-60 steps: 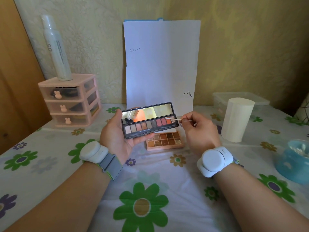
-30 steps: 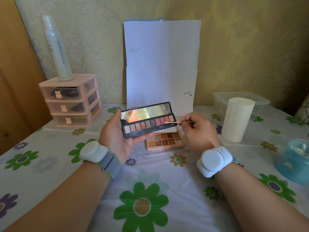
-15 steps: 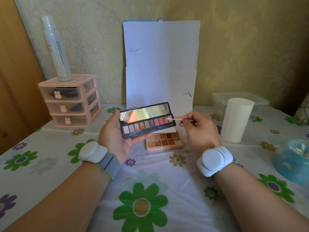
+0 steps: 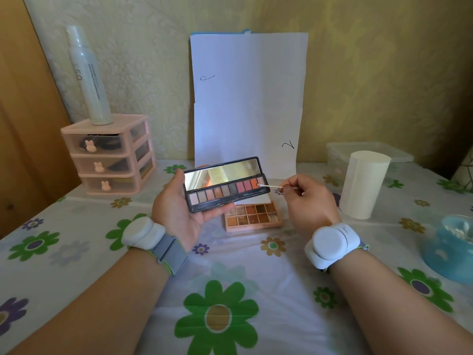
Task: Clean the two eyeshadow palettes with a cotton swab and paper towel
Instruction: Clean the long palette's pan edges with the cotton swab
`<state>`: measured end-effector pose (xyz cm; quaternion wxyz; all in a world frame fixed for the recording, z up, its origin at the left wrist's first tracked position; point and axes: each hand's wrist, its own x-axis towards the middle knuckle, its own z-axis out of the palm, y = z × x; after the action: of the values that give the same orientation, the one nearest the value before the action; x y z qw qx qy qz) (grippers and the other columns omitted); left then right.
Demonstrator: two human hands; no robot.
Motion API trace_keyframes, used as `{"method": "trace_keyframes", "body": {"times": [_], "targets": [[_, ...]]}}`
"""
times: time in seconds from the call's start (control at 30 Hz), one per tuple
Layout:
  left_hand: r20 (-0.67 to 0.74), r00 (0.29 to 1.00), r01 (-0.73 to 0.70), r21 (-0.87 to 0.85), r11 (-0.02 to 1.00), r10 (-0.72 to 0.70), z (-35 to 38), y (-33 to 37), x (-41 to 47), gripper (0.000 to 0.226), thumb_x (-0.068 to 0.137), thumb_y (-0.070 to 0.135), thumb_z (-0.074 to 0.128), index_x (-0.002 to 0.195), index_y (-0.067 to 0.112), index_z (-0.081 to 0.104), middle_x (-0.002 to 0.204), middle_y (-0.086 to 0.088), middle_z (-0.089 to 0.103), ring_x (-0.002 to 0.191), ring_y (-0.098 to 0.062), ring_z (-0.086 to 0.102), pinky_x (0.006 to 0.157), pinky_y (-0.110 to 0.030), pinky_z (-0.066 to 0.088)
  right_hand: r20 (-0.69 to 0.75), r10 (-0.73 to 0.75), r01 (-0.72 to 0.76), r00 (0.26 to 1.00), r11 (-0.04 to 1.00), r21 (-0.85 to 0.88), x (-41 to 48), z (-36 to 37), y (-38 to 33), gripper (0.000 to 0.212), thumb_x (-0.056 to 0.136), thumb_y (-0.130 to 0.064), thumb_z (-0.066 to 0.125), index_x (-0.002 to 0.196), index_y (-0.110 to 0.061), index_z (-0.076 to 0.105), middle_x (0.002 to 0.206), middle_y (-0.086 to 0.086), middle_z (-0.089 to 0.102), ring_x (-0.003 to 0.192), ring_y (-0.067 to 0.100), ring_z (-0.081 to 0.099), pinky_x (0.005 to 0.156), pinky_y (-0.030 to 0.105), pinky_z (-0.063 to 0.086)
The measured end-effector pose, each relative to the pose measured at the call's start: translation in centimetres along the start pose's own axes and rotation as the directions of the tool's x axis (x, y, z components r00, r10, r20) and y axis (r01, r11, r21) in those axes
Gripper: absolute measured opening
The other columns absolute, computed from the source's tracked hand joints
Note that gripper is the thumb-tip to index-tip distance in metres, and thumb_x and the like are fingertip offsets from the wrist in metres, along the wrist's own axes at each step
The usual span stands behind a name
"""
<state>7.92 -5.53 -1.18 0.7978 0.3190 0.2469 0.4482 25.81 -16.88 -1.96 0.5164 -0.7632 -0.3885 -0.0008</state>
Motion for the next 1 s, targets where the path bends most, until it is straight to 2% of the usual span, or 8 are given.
{"method": "trace_keyframes", "body": {"times": [0.07, 0.17, 0.33, 0.43, 0.63, 0.83, 1.0], "targets": [[0.005, 1.0, 0.003, -0.005, 1.0, -0.003, 0.03, 0.01, -0.01, 0.047, 0.107, 0.046, 0.04, 0.122, 0.009, 0.065, 0.123, -0.02, 0.072, 0.084, -0.04, 0.077, 0.057, -0.055, 0.062, 0.01, 0.008, -0.008, 1.0, 1.0, -0.004, 0.02, -0.06, 0.04, 0.017, 0.095, -0.017, 0.052, 0.087, -0.021, 0.067, 0.08, -0.008, 0.057, 0.065, 0.006, 0.048, 0.054, 0.013, 0.032], [-0.011, 1.0, 0.008, -0.009, 1.0, -0.008, 0.08, 0.06, 0.01, 0.049, 0.107, 0.046, 0.041, 0.13, 0.008, 0.062, 0.126, -0.02, 0.07, 0.085, -0.04, 0.077, 0.055, -0.055, 0.061, 0.007, 0.006, -0.006, 1.0, 1.0, 0.001, -0.03, -0.01, -0.02, 0.017, 0.095, -0.018, 0.053, 0.088, -0.021, 0.068, 0.083, -0.006, 0.06, 0.066, 0.007, 0.048, 0.056, 0.017, 0.033], [0.009, 1.0, 0.025, 0.013, 1.0, -0.025, 0.1, 0.0, -0.09, 0.046, 0.107, 0.046, 0.041, 0.12, 0.009, 0.065, 0.118, -0.02, 0.074, 0.092, -0.043, 0.075, 0.057, -0.057, 0.062, -0.032, 0.017, -0.017, 0.999, 1.0, 0.005, -0.1, -0.06, -0.41, 0.015, 0.096, -0.02, 0.053, 0.09, -0.022, 0.066, 0.085, -0.007, 0.061, 0.067, 0.005, 0.05, 0.051, 0.009, 0.031], [0.008, 1.0, 0.03, 0.016, 0.999, -0.03, 0.12, -0.03, -0.12, 0.05, 0.106, 0.046, 0.041, 0.13, 0.008, 0.062, 0.122, -0.021, 0.072, 0.093, -0.043, 0.075, 0.057, -0.057, 0.062, -0.044, 0.017, -0.017, 0.999, 1.0, 0.007, -0.11, -0.11, -0.42, 0.015, 0.096, -0.019, 0.053, 0.09, -0.021, 0.066, 0.085, -0.006, 0.061, 0.069, 0.006, 0.05, 0.052, 0.008, 0.032], [-0.02, 1.0, 0.004, 0.002, 1.0, -0.004, 0.23, 0.2, -0.26, 0.049, 0.107, 0.046, 0.041, 0.127, 0.007, 0.063, 0.127, -0.02, 0.07, 0.098, -0.042, 0.073, 0.061, -0.059, 0.062, 0.0, 0.02, -0.02, 1.0, 1.0, 0.019, -0.29, -0.22, -0.2, 0.018, 0.095, -0.017, 0.053, 0.087, -0.021, 0.068, 0.083, -0.007, 0.062, 0.067, 0.008, 0.049, 0.057, 0.019, 0.035], [-0.007, 1.0, 0.016, 0.017, 1.0, -0.016, 0.3, 0.11, -0.27, 0.053, 0.107, 0.046, 0.04, 0.137, 0.006, 0.059, 0.128, -0.021, 0.069, 0.1, -0.043, 0.072, 0.059, -0.057, 0.062, -0.023, 0.017, -0.016, 1.0, 0.999, 0.029, -0.16, -0.17, -0.28, 0.015, 0.097, -0.021, 0.054, 0.089, -0.022, 0.067, 0.084, -0.006, 0.062, 0.069, 0.008, 0.05, 0.057, 0.015, 0.034], [-0.006, 1.0, 0.023, 0.0, 1.0, -0.023, 0.16, 0.17, -0.11, 0.053, 0.107, 0.045, 0.041, 0.139, 0.006, 0.057, 0.13, -0.021, 0.068, 0.102, -0.045, 0.071, 0.059, -0.058, 0.062, -0.02, 0.025, -0.024, 0.999, 0.998, 0.059, -0.33, -0.16, -0.26, 0.016, 0.096, -0.02, 0.054, 0.088, -0.022, 0.068, 0.085, -0.006, 0.063, 0.071, 0.008, 0.052, 0.06, 0.019, 0.038]]}}
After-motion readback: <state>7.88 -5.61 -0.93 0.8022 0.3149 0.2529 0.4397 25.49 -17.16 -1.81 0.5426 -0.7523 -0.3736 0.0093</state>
